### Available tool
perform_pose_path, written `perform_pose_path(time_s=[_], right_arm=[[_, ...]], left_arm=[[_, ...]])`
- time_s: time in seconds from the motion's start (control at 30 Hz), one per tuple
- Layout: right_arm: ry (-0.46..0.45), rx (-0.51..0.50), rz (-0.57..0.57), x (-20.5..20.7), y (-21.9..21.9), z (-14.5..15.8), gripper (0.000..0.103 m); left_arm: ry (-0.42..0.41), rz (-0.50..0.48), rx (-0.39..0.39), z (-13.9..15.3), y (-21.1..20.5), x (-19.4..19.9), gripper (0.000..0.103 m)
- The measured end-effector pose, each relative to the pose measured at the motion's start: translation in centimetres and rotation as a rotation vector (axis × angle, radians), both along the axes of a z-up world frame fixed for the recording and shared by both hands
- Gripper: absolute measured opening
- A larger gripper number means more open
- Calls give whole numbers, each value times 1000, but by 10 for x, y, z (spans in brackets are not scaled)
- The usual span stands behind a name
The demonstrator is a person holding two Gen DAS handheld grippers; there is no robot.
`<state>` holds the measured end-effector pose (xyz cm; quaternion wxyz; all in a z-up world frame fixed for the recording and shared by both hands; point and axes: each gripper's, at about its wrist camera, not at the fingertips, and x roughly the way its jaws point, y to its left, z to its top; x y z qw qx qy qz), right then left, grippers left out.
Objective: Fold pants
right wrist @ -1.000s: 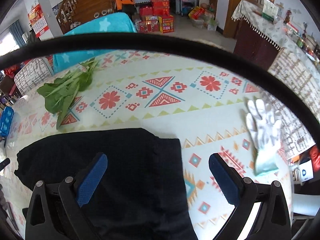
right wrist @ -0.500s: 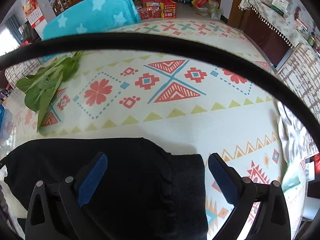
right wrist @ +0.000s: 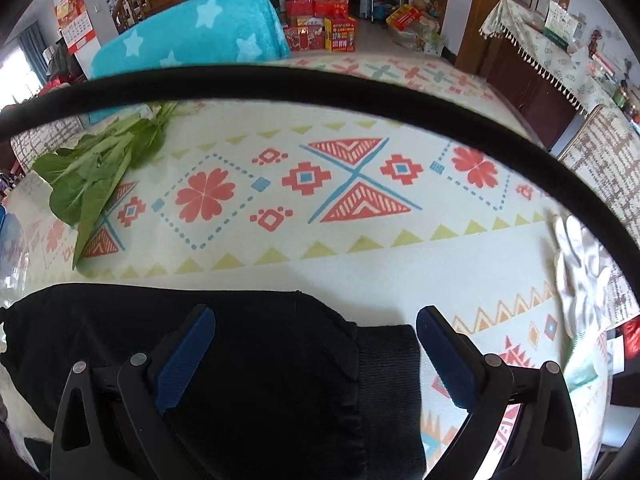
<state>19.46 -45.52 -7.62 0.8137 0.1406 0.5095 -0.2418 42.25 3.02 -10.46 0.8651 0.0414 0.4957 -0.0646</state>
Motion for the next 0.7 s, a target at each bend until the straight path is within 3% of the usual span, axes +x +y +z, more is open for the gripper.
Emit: perform_pose_path(time_s=[0.27, 0.7], right_arm=[[-58, -129, 81, -40, 50, 39, 102], [-143, -62, 124, -140, 101, 73, 102]], left_arm=[[-100, 40, 18, 61, 7, -66, 102], [-188, 20, 54, 113, -4, -195, 102]])
